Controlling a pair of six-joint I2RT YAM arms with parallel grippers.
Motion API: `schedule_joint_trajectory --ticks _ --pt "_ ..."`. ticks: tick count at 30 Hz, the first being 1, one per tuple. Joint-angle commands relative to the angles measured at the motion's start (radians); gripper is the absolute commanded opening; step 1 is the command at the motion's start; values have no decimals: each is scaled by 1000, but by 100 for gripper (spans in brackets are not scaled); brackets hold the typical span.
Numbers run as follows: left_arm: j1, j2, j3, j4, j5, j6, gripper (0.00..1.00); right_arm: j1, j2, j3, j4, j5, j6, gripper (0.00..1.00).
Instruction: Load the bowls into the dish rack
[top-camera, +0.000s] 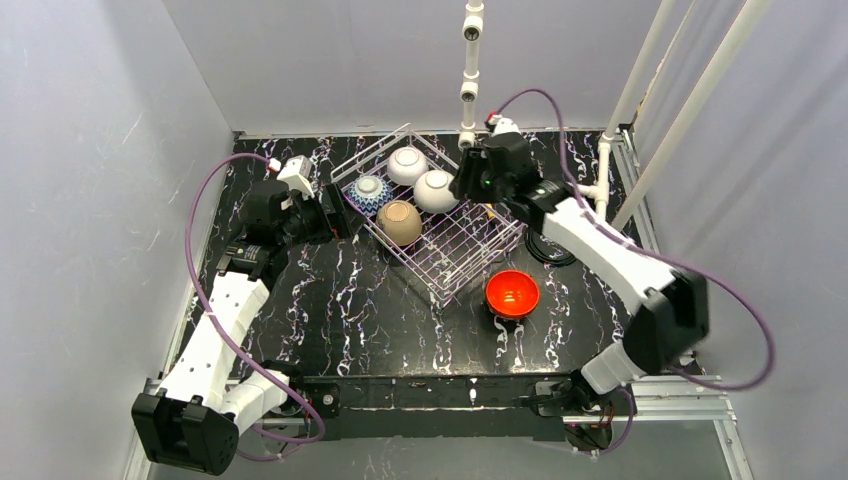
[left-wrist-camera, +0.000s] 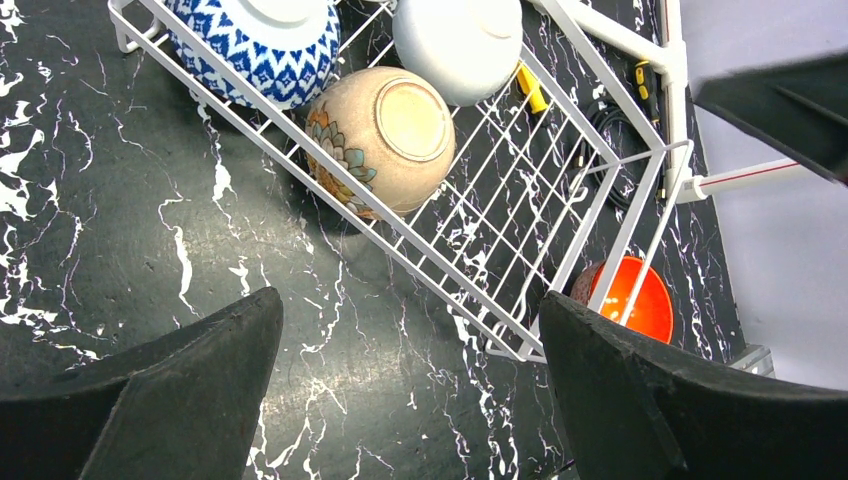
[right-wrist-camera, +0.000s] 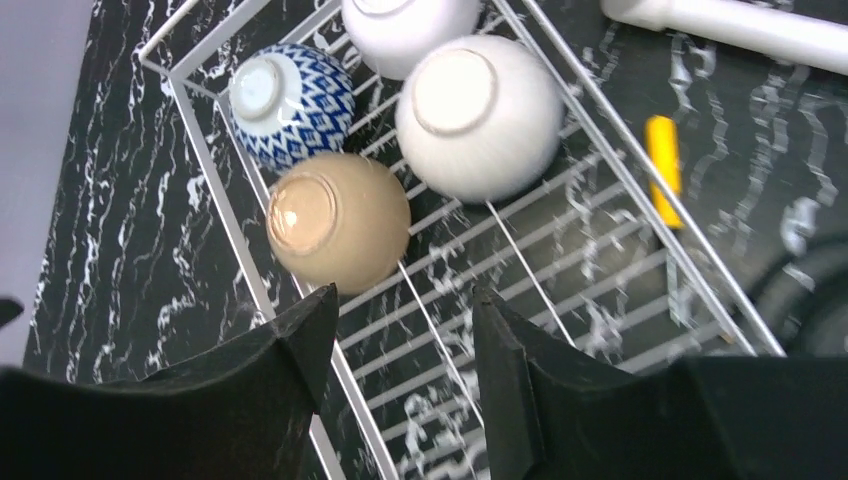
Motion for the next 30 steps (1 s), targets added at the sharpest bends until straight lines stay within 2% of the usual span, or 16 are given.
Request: schedule_joint_trajectory --ticks 1,6,9,12,15,20,30 --pt "-4 0 5 0 22 2 98 -3 -217 -78 -241 111 -73 61" --pt "-4 13 11 -2 25 6 98 -3 -447 -125 -419 153 -59 65" --pt "-4 8 4 8 30 6 98 -3 -556 -153 -533 237 -1 68" --pt "-4 -8 -8 29 39 9 98 -3 -622 -228 -628 299 56 69" --pt "-4 -34 -30 67 61 16 98 -3 -632 -331 -684 296 100 64" --pt "-4 -69 -57 113 89 18 98 -4 -609 -492 -622 249 139 54" --pt "-5 -63 -55 113 98 20 98 -3 -522 -595 -488 251 150 51"
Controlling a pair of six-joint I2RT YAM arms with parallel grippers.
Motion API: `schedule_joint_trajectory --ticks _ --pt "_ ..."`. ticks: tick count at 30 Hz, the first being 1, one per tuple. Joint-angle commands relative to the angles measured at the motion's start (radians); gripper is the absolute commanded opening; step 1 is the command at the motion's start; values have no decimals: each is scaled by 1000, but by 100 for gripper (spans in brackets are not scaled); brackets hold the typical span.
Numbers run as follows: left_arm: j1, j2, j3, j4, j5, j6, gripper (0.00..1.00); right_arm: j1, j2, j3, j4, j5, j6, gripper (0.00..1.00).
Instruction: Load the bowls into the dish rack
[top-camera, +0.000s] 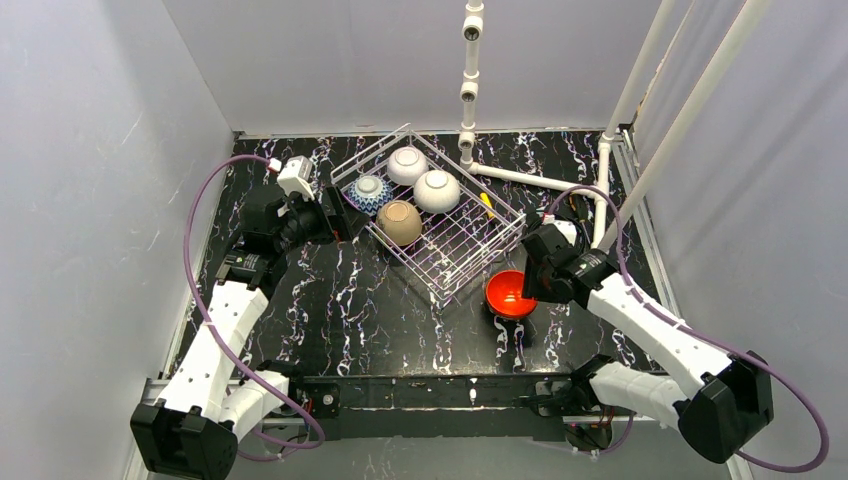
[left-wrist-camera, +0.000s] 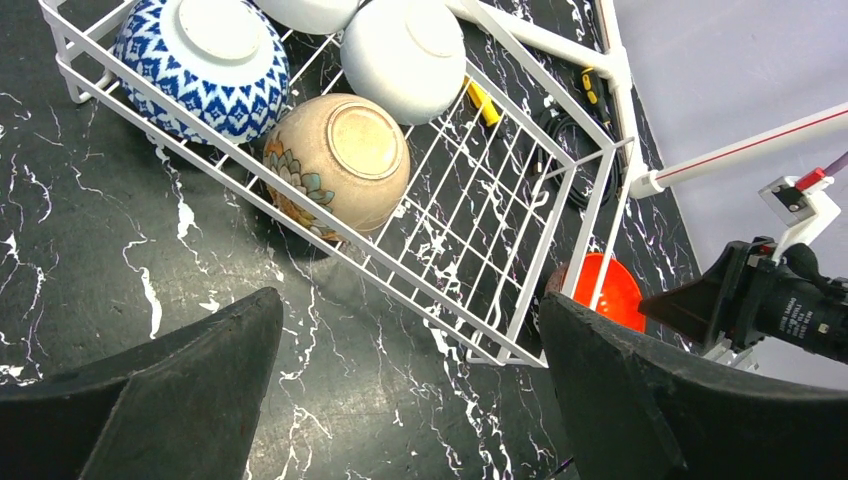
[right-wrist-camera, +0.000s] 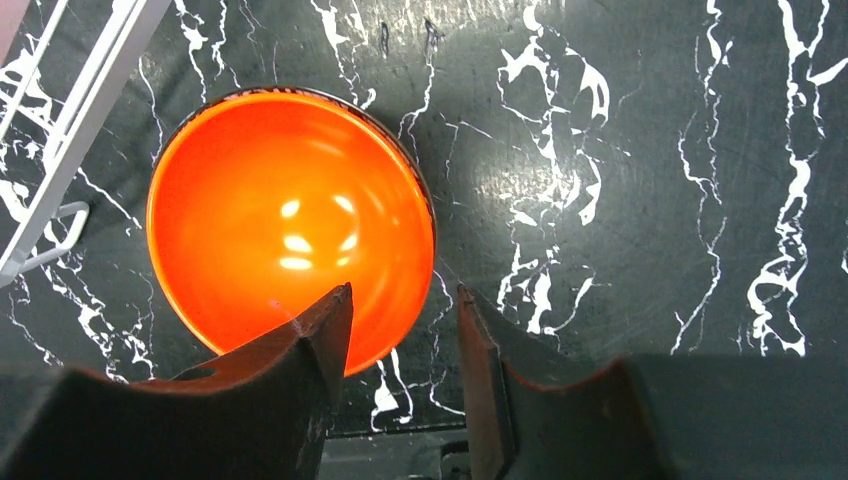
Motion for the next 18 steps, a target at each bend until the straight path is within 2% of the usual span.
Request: schedule_joint_trajectory --ticks 1,5,10,14,18 --pt "-4 -13 -6 16 33 16 98 -1 18 -34 84 22 24 50" --pt "-4 -11 -9 28 70 22 98 -2 22 -54 96 59 41 43" --pt "-4 -11 -10 30 76 22 98 -4 28 -64 95 77 47 39" --pt "-4 -11 -13 31 72 18 98 -8 14 -66 94 104 47 27" --pt "-4 -10 -13 32 67 16 98 -23 -11 -72 110 119 41 26"
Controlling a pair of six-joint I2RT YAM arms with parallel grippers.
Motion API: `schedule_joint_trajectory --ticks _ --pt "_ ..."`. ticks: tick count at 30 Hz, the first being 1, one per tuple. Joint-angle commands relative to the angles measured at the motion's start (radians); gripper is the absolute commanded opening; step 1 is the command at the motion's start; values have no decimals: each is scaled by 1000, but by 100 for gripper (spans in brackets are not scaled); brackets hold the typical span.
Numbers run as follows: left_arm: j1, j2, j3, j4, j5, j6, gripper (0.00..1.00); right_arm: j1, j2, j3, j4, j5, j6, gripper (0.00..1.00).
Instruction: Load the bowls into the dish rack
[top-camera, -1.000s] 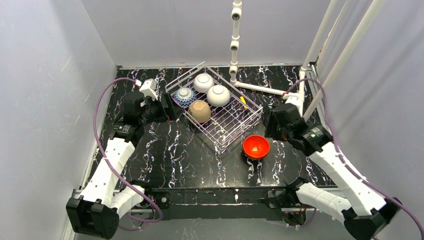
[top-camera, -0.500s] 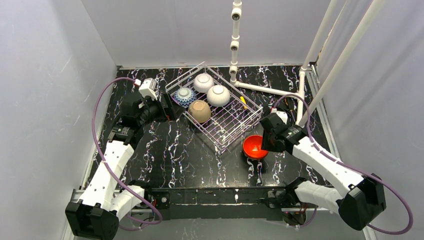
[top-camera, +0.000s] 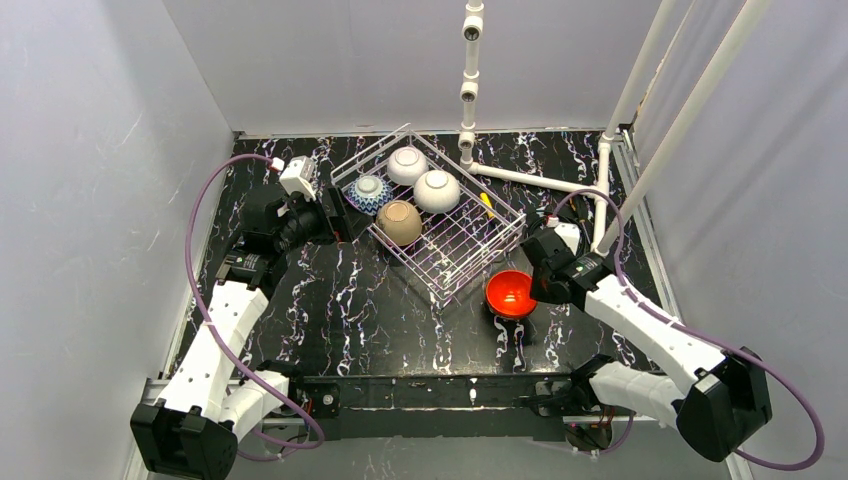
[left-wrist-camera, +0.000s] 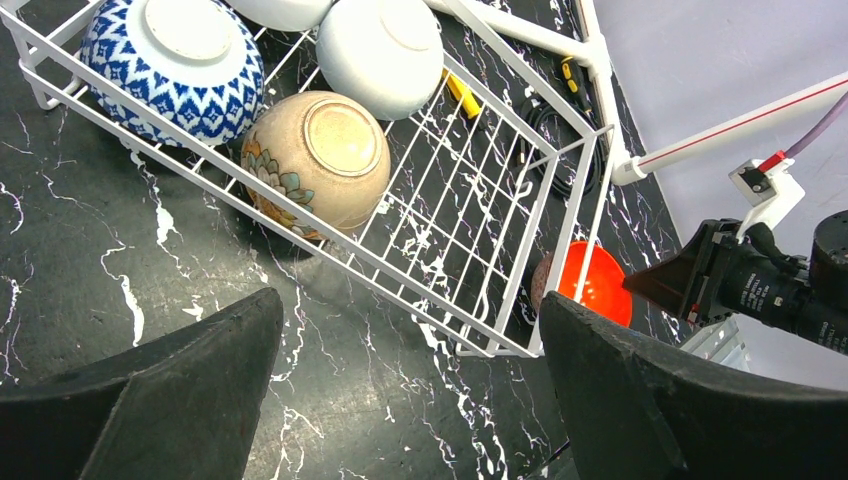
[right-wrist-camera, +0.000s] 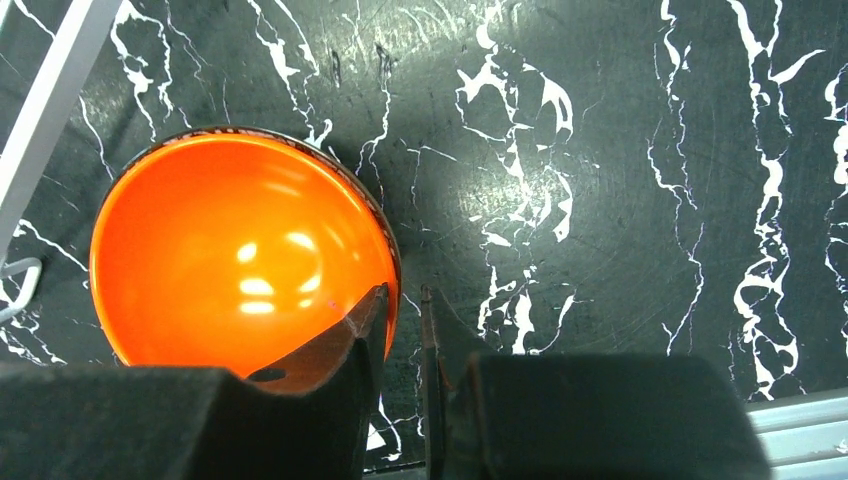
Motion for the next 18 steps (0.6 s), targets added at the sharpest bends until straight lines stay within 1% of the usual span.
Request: schedule_joint_trajectory --ticks 1,8,10,13,15,16,18 --pt "-4 -10 -13 19 17 10 98 -23 -32 -11 36 41 7 27" --pt "-4 -12 -13 16 5 11 98 -49 -3 -52 103 -46 -5 30" --pt "-4 -12 -13 16 4 13 98 -55 3 -54 113 -62 -8 29" --pt "-5 -12 -13 15 6 12 98 -60 5 -45 113 -72 -12 24" --pt "-5 -11 -13 16 9 13 98 -63 6 -36 115 -84 -16 23" --pt "-5 -10 -12 16 11 13 98 -63 8 -32 116 -89 -19 24" --pt "-5 -9 -11 16 13 12 98 -67 17 -30 118 -101 -24 31"
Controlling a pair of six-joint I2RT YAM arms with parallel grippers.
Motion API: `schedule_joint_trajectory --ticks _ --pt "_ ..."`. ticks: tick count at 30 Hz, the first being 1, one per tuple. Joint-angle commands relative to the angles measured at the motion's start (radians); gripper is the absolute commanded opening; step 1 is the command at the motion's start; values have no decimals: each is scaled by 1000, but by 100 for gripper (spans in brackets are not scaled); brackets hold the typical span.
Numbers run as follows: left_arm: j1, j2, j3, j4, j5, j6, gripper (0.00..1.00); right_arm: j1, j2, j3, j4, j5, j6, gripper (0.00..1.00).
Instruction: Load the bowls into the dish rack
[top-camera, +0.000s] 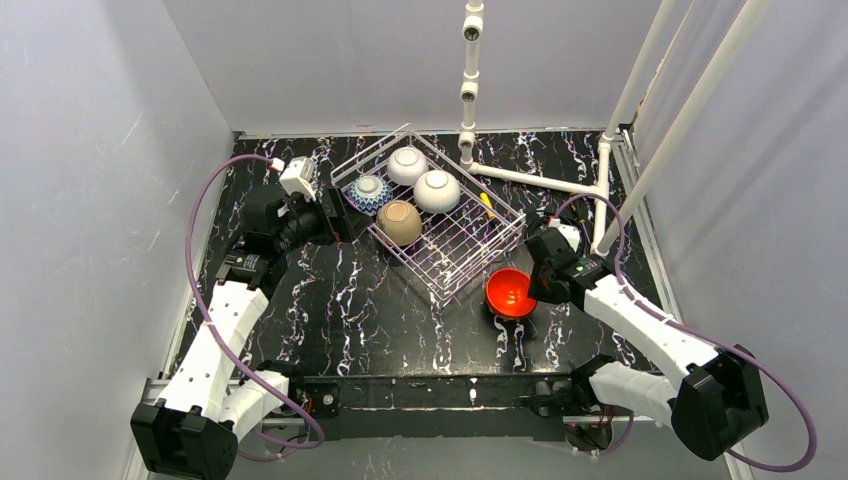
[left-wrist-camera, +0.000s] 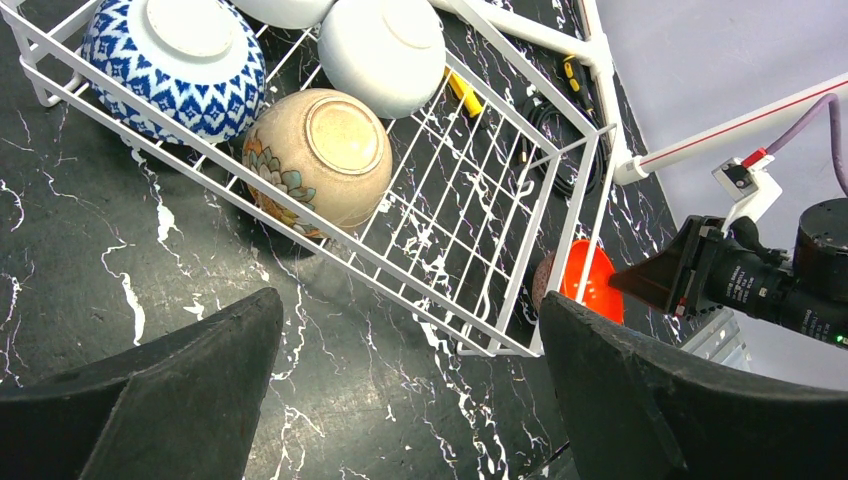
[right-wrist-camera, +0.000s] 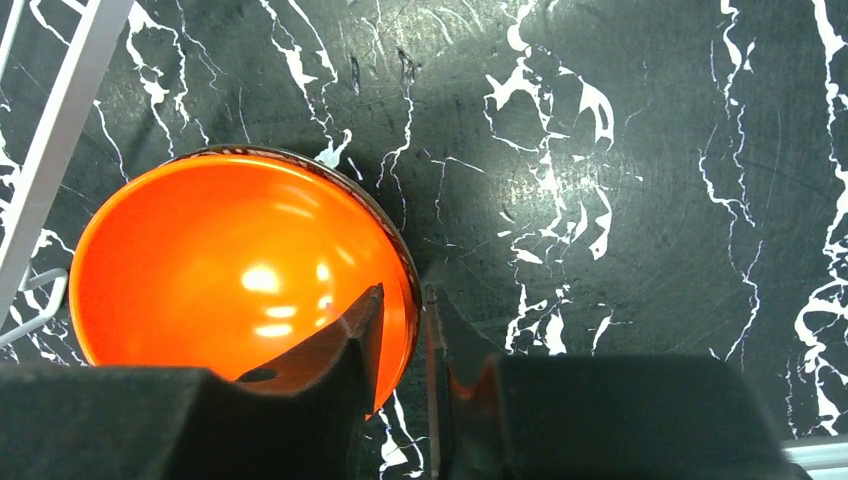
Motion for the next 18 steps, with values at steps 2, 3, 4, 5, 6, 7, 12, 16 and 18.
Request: schedule_joint_trajectory --ticks 2,3,4,5,6,7,12,16,18 --pt "-5 -9 -8 16 15 12 98 -8 25 14 29 -31 -21 39" --pt "-5 -9 -7 16 14 12 98 -9 32 11 30 -30 -23 40" --pt "-5 -9 -7 16 14 12 98 -9 38 9 30 -26 -25 41" --pt "-5 -10 -8 16 13 13 98 -10 43 7 29 -22 -30 41" --pt "-5 -11 -8 15 12 14 98 -10 47 6 28 -20 -35 41" --pt "-5 -12 -8 16 12 14 98 -9 54 8 28 -17 -41 41" --pt "-5 -16 -6 13 8 15 98 -10 83 56 -37 27 -66 30" --pt "-5 -19 -6 10 5 17 98 -10 104 118 -97 50 -69 20" --pt "-5 -21 -6 10 4 18 98 -10 108 155 -127 75 -72 20"
